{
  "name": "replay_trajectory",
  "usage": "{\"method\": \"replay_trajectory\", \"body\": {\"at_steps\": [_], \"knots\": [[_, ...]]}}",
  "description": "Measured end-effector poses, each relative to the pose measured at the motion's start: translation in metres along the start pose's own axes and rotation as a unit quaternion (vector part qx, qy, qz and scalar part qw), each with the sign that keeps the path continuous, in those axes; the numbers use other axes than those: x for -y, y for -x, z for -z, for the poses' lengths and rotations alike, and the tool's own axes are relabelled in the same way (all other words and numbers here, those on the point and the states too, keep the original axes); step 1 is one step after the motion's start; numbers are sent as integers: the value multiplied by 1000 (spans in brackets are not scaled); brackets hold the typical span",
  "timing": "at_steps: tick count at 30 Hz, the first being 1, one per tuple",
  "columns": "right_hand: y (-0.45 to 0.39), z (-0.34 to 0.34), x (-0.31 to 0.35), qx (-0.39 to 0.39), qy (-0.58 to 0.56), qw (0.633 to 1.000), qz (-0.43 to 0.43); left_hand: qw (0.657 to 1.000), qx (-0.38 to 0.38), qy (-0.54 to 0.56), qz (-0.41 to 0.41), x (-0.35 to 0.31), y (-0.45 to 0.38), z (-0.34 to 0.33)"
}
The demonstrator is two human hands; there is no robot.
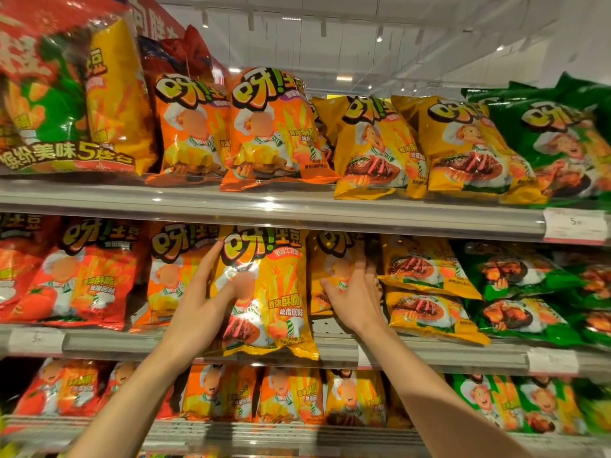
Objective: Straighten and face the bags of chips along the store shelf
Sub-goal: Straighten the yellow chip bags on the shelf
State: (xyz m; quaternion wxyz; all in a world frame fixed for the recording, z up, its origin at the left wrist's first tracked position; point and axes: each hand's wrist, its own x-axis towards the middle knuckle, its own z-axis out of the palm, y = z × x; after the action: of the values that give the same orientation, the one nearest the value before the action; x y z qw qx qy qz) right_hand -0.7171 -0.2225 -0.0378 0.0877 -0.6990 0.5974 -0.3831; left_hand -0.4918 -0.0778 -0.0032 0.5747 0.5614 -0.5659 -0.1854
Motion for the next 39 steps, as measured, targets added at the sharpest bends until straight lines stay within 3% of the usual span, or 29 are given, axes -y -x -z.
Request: {"method": "replay_trajectory", "body": {"at_steps": [7, 12, 17, 23, 27, 30, 36, 39], "knots": [[-14, -12, 9, -30, 108, 994, -8, 1000, 4, -1, 0, 1, -1, 0], [-21, -13, 9, 56, 139, 988, -43, 1000, 4, 2, 7, 0, -1, -1], [-8, 0, 0, 114, 171, 978, -26, 1000, 2, 7, 8, 4, -1, -1], [-6, -7, 4, 51, 189, 981, -9, 1000, 5, 5, 10, 6, -1, 0], [-5, -5, 4, 76, 120, 990, -19, 1000, 5, 3, 10, 6, 1, 2], [9, 10, -1, 82, 5, 997, 7, 1000, 6, 6, -3, 5, 6, -1], [53, 59, -2, 123, -171, 977, 38, 999, 28, -3, -27, -2, 13, -37], [68, 77, 1, 114, -205, 971, 40, 998, 28, -36, -46, -9, 5, -62]]}}
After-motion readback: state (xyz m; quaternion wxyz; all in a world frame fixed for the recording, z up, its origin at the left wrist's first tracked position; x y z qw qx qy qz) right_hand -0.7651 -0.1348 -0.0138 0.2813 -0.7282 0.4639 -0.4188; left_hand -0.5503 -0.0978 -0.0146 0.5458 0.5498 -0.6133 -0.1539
